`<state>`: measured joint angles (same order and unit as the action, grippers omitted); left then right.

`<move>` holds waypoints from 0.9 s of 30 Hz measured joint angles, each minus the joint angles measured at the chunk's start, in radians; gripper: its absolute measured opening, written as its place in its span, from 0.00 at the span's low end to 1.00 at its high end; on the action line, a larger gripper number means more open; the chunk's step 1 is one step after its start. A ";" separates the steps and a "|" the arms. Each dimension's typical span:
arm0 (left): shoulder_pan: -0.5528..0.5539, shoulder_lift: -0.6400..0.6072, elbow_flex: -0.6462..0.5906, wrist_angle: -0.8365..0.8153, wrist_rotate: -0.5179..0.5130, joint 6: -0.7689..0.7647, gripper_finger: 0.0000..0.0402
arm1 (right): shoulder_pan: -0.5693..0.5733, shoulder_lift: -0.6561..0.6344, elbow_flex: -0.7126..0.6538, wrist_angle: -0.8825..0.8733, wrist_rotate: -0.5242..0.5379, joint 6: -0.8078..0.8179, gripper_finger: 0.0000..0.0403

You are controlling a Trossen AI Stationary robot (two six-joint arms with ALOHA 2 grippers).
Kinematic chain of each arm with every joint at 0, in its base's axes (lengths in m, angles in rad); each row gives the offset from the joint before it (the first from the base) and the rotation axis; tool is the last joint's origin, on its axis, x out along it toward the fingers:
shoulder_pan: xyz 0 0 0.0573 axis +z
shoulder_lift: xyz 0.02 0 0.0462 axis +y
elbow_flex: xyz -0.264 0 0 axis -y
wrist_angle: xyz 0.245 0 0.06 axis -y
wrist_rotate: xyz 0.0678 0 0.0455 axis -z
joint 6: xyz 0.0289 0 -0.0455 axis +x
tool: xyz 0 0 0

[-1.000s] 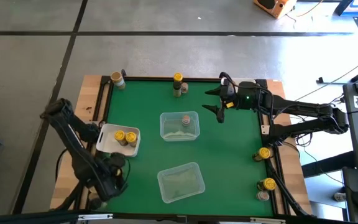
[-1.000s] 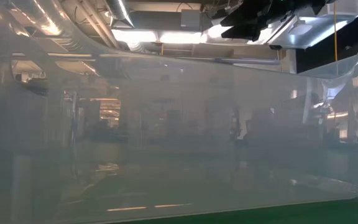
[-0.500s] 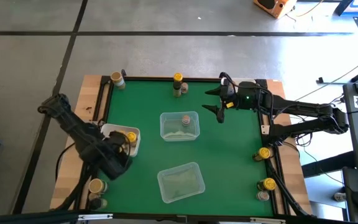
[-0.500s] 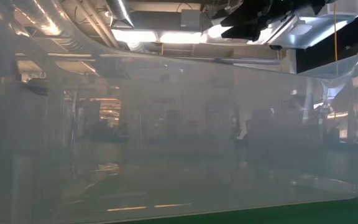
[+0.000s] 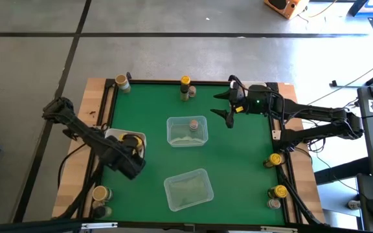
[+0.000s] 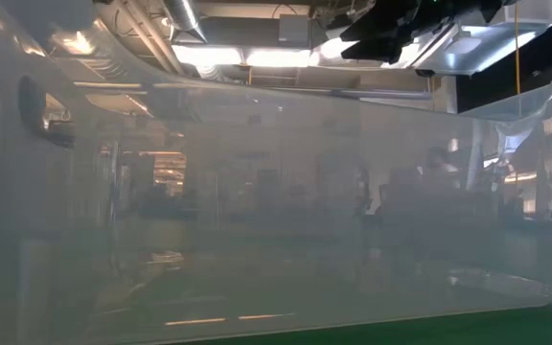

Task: Sort spices by type
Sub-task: Put the yellow spice can into the bottom white bin

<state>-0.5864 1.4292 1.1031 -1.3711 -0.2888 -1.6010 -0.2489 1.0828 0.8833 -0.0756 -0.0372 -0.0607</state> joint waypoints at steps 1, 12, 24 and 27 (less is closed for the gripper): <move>0.005 0.000 -0.008 0.003 0.001 0.004 0.55 | 0.000 0.000 0.000 0.000 0.000 0.000 0.74; 0.014 0.000 -0.126 0.186 0.016 0.032 0.55 | 0.000 0.000 0.000 0.000 0.000 0.000 0.74; 0.020 -0.001 -0.155 0.238 0.021 0.057 0.57 | 0.000 0.000 0.000 0.004 0.000 0.000 0.74; 0.025 -0.001 -0.155 0.236 0.021 0.029 0.64 | 0.000 0.000 0.000 0.004 0.000 0.000 0.74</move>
<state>-0.5618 1.4281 0.9478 -1.1355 -0.2675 -1.5724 -0.2489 1.0828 0.8833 -0.0713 -0.0373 -0.0605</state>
